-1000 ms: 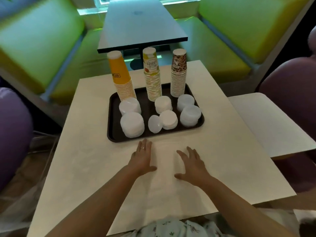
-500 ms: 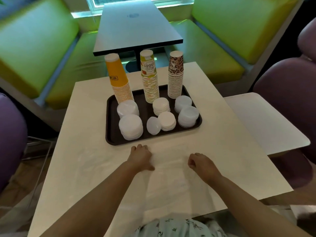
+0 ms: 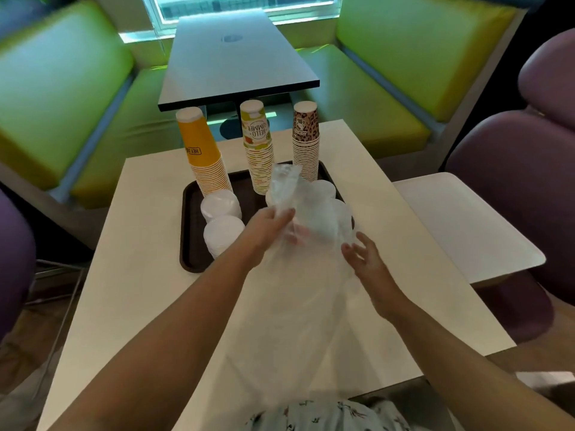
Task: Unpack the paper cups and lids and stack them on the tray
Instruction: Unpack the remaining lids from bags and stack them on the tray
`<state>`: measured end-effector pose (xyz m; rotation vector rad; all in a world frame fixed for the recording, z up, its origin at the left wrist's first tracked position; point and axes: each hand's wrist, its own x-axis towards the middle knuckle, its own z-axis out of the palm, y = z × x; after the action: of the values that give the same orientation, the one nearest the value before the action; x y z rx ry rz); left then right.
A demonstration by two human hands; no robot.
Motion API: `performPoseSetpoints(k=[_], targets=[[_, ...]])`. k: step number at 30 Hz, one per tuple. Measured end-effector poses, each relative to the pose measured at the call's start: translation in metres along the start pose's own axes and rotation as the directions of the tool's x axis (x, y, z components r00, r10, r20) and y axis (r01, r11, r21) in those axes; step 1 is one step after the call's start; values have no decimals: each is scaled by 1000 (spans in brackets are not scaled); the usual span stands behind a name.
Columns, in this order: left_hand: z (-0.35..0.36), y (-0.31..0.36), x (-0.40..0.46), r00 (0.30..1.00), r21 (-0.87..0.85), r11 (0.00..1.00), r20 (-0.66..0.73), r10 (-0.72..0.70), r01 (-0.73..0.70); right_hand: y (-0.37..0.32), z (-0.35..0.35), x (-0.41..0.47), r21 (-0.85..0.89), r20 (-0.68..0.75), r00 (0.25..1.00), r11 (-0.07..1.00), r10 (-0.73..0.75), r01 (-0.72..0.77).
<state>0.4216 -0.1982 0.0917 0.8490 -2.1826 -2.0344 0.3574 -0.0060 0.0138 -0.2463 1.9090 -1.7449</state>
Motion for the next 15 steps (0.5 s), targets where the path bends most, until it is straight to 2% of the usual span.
performPoseSetpoints(k=[2, 5, 8, 10, 13, 15], targets=[[8, 7, 0, 1000, -119, 993, 1, 19, -19, -8, 6, -4, 22, 133, 990, 999, -49, 47], [15, 11, 3, 1000, -149, 989, -11, 15, -16, -16, 7, -5, 15, 91, 988, 992, -126, 125], [11, 7, 9, 995, 17, 995, -37, -94, 95, -27, -2, -4, 65, -48, 993, 991, -111, 114], [10, 6, 9, 991, 118, 984, -3, -134, 133, -34, -14, -4, 85, -120, 985, 987, -126, 137], [11, 5, 11, 995, 200, 976, 37, -93, 84, -42, -29, -1, 101, -147, 975, 978, -166, 182], [15, 6, 9, 1000, 213, 977, 21, 3, -8, -45, -36, 2, 106, -143, 972, 973, -188, 204]])
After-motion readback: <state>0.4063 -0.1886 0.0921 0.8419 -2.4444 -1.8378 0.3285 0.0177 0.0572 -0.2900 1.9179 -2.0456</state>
